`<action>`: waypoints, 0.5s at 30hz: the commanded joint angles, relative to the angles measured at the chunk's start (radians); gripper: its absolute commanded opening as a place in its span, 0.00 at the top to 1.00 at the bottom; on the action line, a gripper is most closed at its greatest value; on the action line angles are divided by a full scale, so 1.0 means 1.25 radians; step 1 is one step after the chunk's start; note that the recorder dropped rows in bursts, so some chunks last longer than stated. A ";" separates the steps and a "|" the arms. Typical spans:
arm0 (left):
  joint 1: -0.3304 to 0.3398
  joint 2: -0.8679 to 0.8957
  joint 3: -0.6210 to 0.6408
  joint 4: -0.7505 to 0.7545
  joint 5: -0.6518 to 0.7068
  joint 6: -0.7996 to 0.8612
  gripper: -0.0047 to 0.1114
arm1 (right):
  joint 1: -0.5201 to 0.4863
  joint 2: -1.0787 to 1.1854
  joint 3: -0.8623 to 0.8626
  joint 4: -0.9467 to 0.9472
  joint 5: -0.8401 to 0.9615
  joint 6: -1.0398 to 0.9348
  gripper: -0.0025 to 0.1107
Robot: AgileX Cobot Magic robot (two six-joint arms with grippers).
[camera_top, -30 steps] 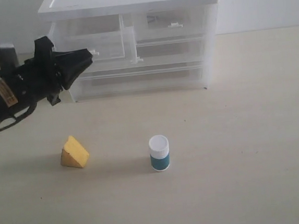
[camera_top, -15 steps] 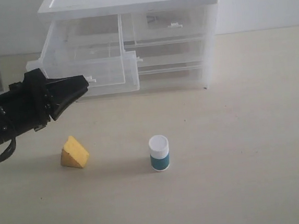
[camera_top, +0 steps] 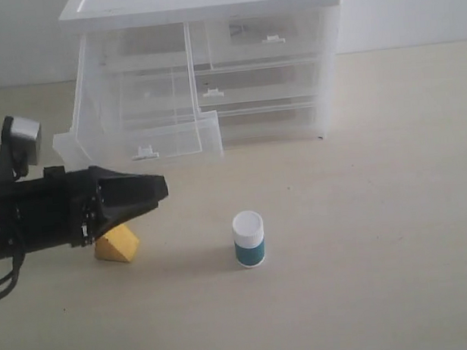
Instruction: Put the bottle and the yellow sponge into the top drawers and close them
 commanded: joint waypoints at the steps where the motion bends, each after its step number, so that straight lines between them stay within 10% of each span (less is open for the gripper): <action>1: -0.003 -0.052 0.045 0.054 -0.068 0.044 0.89 | -0.003 0.002 -0.004 -0.011 -0.002 -0.005 0.87; 9: -0.003 -0.252 0.120 0.071 -0.091 0.068 0.93 | 0.054 0.002 -0.014 -0.079 0.025 0.033 0.87; 15: -0.003 -0.491 0.118 0.016 -0.062 0.099 0.93 | 0.343 0.080 -0.108 -0.324 0.052 0.143 0.87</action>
